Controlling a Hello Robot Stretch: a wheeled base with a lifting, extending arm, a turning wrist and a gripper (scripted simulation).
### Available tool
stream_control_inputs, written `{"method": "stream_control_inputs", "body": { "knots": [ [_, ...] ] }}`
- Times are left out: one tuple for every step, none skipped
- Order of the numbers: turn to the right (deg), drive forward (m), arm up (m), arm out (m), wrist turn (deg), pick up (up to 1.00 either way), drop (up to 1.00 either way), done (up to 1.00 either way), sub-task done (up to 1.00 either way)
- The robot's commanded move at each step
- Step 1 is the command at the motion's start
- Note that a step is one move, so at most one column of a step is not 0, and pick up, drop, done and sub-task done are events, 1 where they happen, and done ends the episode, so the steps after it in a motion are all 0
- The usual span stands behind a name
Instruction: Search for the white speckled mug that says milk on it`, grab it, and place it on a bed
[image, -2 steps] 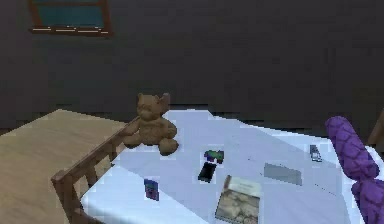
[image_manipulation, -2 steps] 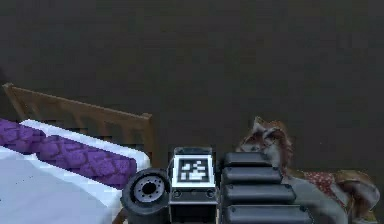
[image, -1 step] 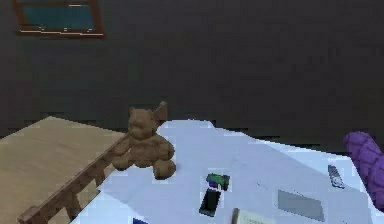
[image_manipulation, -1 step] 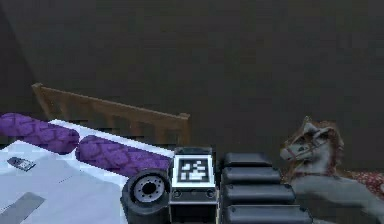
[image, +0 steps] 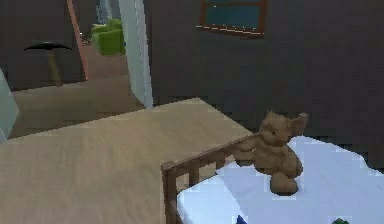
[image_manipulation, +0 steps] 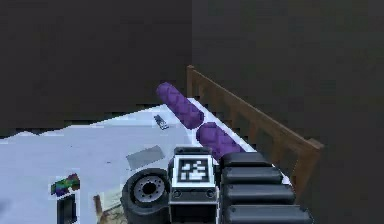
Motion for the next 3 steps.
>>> {"method": "stream_control_inputs", "body": {
  "knots": [
    [27.0, 0.00, 0.00, 0.00, 0.0, 0.00, 0.00, 0.00, 0.00],
    [-9.0, 0.00, 0.00, 0.00, 0.0, 0.00, 0.00, 0.00, 0.00],
    [-3.0, 0.00, 0.00, 0.00, 0.0, 0.00, 0.00, 0.00, 0.00]
  ]
}}
